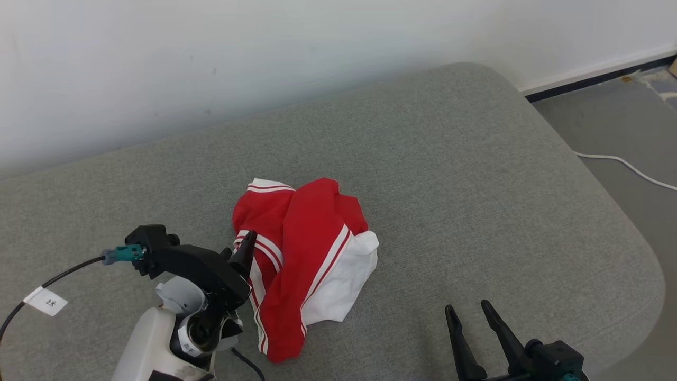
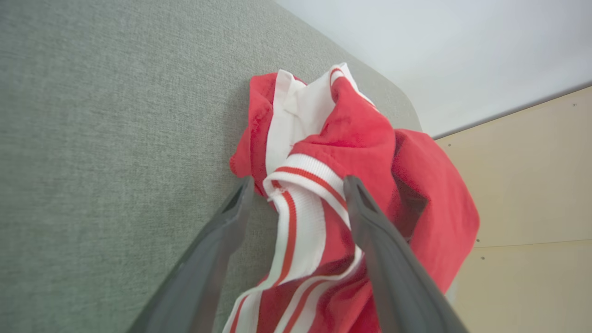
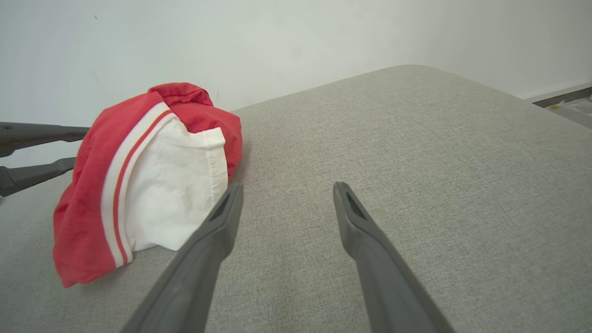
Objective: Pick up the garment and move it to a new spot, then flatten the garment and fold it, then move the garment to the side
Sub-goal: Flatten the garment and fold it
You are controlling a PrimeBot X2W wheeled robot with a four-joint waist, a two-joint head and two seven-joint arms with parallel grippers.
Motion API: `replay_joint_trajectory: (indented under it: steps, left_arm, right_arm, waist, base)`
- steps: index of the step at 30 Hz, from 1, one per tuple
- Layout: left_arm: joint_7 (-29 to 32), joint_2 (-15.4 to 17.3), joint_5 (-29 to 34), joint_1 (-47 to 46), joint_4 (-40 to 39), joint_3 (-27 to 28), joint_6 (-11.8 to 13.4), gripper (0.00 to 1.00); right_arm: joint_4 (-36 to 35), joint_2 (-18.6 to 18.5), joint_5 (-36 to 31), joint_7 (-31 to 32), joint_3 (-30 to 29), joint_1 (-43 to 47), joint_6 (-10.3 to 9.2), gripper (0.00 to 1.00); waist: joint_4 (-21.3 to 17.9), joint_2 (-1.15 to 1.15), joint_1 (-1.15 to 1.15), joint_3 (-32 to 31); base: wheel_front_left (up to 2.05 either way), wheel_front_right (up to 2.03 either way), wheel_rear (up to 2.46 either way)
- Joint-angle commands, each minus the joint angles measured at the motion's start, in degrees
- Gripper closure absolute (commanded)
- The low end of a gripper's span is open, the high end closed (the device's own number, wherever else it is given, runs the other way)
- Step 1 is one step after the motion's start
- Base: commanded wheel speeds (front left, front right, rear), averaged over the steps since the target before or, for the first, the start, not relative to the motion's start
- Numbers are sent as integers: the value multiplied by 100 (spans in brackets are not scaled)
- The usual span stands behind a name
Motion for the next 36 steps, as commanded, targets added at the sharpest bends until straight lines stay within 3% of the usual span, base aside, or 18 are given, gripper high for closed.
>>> replay_joint_trajectory:
  steps: [1, 13, 15, 17, 18, 36]
  left_arm:
    - [13, 21, -84, -15, -10, 10, -30, 0]
    - [212, -21, -325, -73, -66, -284, -157, 0]
    - [250, -27, -374, -100, -69, -379, -215, 21]
    - [232, -26, -442, -124, -78, -447, -288, 85]
    - [221, -29, -472, -123, -80, -493, -322, 100]
    - [-818, -35, -878, -1001, -711, -1244, -713, 100]
  right_arm:
    - [8, -2, 43, -43, -5, -44, -12, 0]
    - [116, -3, 108, -137, 69, -198, -12, 0]
    - [128, -3, 111, -151, 66, -205, -12, 0]
    - [149, -3, 119, -148, 53, -218, -12, 0]
    - [161, -3, 124, -154, 47, -228, -12, 0]
    - [286, -2, 126, -210, -25, -199, -12, 0]
  waist:
    - [-52, -1, -1, 68]
    - [-33, -1, -1, 171]
    - [-33, -1, -1, 187]
    - [-30, -1, -1, 195]
    - [-30, -1, -1, 195]
    - [88, -1, -1, 8]
  base:
    - [0, 0, 0]
    - [0, 0, 0]
    - [0, 0, 0]
    - [0, 0, 0]
    - [0, 0, 0]
    - [0, 0, 0]
